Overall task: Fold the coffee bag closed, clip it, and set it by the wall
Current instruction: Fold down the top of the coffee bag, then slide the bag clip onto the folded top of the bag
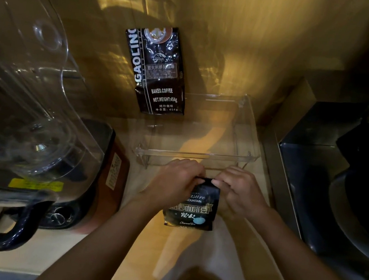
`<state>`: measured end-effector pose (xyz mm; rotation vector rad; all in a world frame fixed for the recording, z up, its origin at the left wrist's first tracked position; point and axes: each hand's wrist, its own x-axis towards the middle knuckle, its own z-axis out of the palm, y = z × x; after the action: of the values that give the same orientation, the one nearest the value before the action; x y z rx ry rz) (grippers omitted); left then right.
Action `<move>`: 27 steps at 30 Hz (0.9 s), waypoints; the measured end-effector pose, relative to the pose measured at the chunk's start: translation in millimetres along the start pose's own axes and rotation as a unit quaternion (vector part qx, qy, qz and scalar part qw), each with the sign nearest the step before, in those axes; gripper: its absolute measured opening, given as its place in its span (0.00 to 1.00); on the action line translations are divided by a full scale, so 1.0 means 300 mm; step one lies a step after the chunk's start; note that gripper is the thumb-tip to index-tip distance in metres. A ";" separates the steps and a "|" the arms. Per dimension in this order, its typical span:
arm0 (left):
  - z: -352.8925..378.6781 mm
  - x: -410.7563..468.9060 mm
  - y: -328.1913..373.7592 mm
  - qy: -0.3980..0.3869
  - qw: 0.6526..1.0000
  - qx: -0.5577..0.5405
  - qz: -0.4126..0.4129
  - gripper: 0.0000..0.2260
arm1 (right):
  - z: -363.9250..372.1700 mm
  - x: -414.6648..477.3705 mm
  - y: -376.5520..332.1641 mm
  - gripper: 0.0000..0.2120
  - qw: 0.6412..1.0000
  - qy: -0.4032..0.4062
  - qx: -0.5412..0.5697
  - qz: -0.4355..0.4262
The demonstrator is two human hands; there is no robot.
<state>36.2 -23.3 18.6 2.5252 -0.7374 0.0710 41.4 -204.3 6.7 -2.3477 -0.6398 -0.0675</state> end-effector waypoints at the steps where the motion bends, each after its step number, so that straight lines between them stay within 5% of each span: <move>1: 0.003 0.002 0.009 -0.010 1.000 0.001 0.010 0.02 | 0.000 0.001 -0.002 0.12 1.000 -0.005 0.004 -0.004; 10: 0.028 0.015 0.048 0.043 0.999 -0.003 -0.016 0.02 | 0.023 -0.014 -0.006 0.02 0.992 0.043 0.080 0.087; 22: 0.042 0.001 0.082 0.052 0.998 0.018 -0.013 0.02 | 0.028 -0.065 0.001 0.06 0.983 0.076 0.123 0.115; 27: 0.033 -0.013 0.056 0.064 0.997 0.004 -0.042 0.05 | 0.060 -0.182 0.087 0.03 0.971 0.109 0.010 0.213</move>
<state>23.3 -38.3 16.9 2.5278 -0.5807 0.2051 3.2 -232.9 -35.0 -2.3640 -0.0231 -0.1209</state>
